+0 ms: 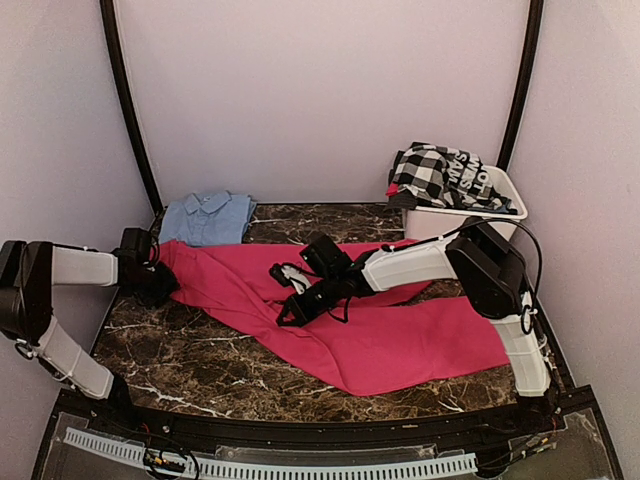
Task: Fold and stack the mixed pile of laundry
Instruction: Smooth out the flattened T-shirt at the center of the board.
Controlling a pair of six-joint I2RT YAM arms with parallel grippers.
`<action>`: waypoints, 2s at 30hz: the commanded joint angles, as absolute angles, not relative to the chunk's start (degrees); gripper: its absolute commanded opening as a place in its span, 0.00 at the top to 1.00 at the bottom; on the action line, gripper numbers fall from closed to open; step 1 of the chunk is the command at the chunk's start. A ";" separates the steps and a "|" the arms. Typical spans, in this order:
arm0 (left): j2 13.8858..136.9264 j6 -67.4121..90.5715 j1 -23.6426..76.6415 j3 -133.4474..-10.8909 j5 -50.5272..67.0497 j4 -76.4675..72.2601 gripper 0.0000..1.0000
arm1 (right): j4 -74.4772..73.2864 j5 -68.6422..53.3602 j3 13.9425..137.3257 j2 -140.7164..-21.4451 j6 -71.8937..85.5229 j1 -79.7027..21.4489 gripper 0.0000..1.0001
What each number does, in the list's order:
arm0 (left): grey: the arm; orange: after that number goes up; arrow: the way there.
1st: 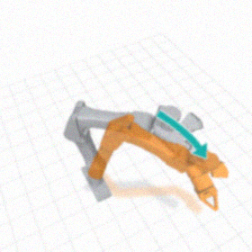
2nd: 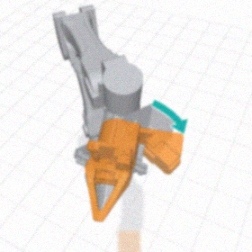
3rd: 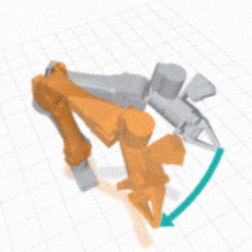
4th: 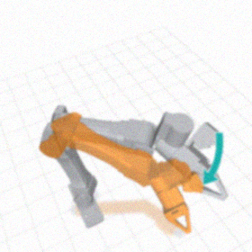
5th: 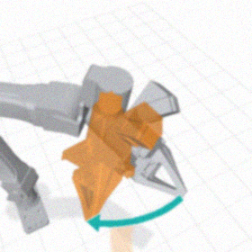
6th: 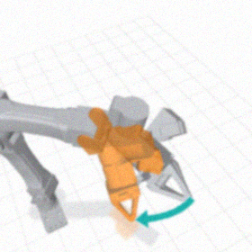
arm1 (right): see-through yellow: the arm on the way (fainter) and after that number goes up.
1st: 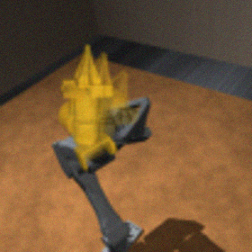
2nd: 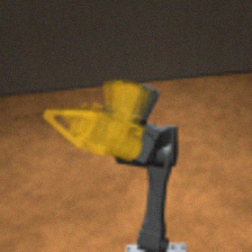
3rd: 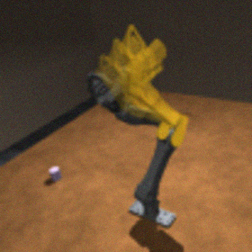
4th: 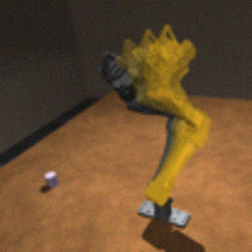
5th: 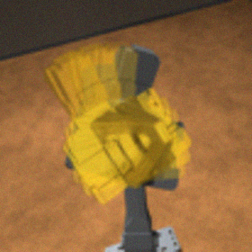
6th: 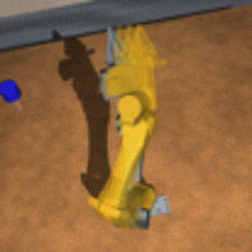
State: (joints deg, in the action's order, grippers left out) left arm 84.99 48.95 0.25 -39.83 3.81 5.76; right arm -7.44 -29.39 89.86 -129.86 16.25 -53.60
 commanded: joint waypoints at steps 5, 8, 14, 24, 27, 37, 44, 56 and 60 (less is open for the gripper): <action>75.81 50.30 -1.23 -40.96 0.92 12.75 1.00 | -6.44 -32.15 89.74 -128.41 17.48 -54.31 1.00; 65.95 51.06 -1.21 -41.59 -1.41 23.72 1.00 | -6.87 -32.54 91.52 -128.16 17.15 -56.73 0.97; 47.77 54.36 -1.22 -44.03 -9.57 45.18 1.00 | -9.06 -34.51 98.72 -129.95 18.01 -62.67 0.82; 32.27 66.89 -1.23 -50.78 -13.02 75.43 0.92 | -9.88 -38.68 97.51 -120.97 17.25 -60.95 0.34; 30.50 67.92 -1.23 -52.23 -14.24 80.89 0.75 | -10.41 -37.06 93.01 -116.74 16.40 -55.27 0.32; 36.14 51.99 -1.23 -49.34 -3.32 58.29 0.30 | -19.62 -22.98 81.69 -112.45 7.82 -40.13 0.35; 48.84 47.37 0.43 -41.21 8.47 33.89 0.32 | -17.02 -20.50 69.76 -111.22 8.45 -36.88 0.37; 77.10 45.54 2.30 -40.61 4.23 22.69 0.32 | -14.87 -20.36 57.96 -110.36 14.22 -36.94 0.43; 83.29 44.79 1.15 -42.68 2.92 20.69 0.32 | -13.86 -20.72 53.64 -108.61 16.87 -38.56 0.44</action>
